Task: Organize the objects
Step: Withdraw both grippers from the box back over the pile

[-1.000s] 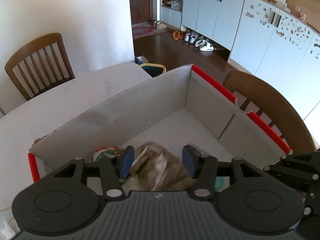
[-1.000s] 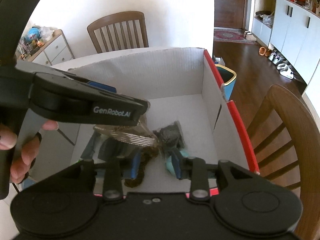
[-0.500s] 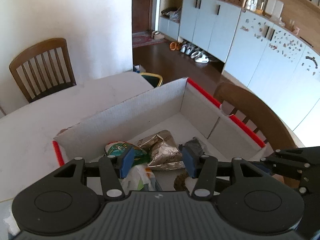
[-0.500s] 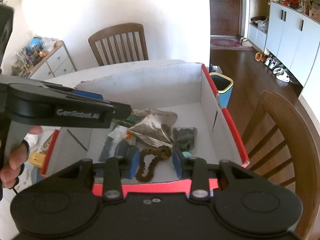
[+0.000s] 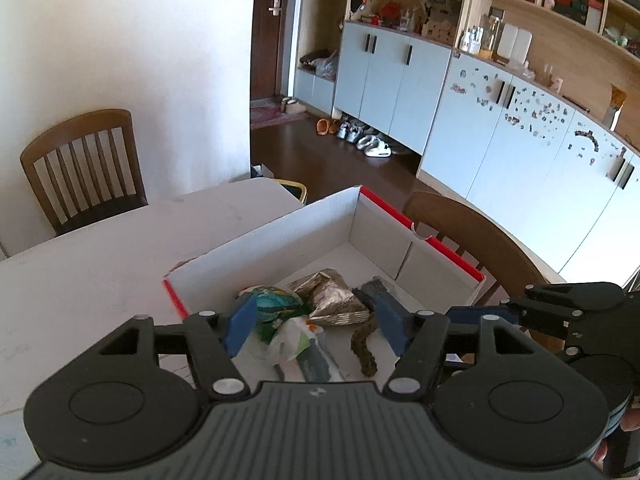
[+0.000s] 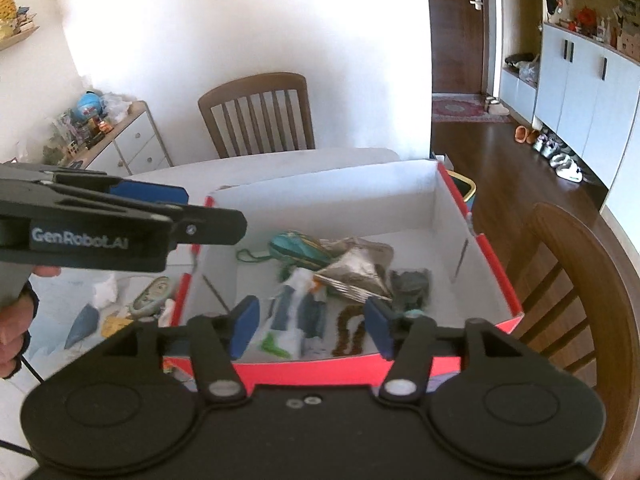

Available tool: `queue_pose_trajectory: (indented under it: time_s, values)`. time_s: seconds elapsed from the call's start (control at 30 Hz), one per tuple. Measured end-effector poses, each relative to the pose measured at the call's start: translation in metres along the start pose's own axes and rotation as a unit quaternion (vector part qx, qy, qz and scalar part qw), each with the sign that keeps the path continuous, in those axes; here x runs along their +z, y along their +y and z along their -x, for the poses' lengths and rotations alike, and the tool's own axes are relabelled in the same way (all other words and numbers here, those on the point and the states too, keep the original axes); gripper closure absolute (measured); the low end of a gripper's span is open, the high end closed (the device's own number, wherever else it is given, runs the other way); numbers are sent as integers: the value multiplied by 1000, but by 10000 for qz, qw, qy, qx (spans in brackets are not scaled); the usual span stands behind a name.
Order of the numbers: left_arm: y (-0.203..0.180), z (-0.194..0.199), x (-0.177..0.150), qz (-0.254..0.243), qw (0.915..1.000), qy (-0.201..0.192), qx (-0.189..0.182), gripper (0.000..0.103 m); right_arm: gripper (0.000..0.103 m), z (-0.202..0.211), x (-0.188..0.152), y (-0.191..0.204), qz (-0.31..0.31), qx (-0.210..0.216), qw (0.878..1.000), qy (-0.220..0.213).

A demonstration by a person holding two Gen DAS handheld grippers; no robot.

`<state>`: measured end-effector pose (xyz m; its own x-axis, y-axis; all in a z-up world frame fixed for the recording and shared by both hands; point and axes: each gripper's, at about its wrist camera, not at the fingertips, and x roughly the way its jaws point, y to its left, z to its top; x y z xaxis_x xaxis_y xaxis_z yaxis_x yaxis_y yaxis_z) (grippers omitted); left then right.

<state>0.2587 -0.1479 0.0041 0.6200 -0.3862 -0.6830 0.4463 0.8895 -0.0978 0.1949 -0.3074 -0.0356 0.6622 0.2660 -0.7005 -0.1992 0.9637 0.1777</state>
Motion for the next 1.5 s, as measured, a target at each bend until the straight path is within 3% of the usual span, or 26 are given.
queue_pose_trajectory:
  time_s: [0.13, 0.47, 0.6, 1.03, 1.13, 1.5]
  values:
    - [12, 17, -9, 3, 10000, -67, -14, 36, 35, 4, -2, 20, -12, -31, 10000, -64]
    - [45, 60, -40, 38, 9998, -210, -60, 20, 11, 19, -12, 67, 13, -127, 9996, -262]
    - [58, 74, -54, 65, 9997, -239, 0, 20, 3, 24, -17, 86, -27, -136, 9994, -312]
    - [114, 107, -90, 508, 9983, -233, 157, 11, 3, 22, -35, 141, 25, -82, 9996, -262]
    - [124, 113, -99, 566, 9977, -284, 222, 1, 3, 21, -35, 152, 63, -73, 9996, -263]
    - [164, 118, -130, 851, 9951, -282, 412, 0, 3, 5, -41, 184, 221, -87, 9996, -170]
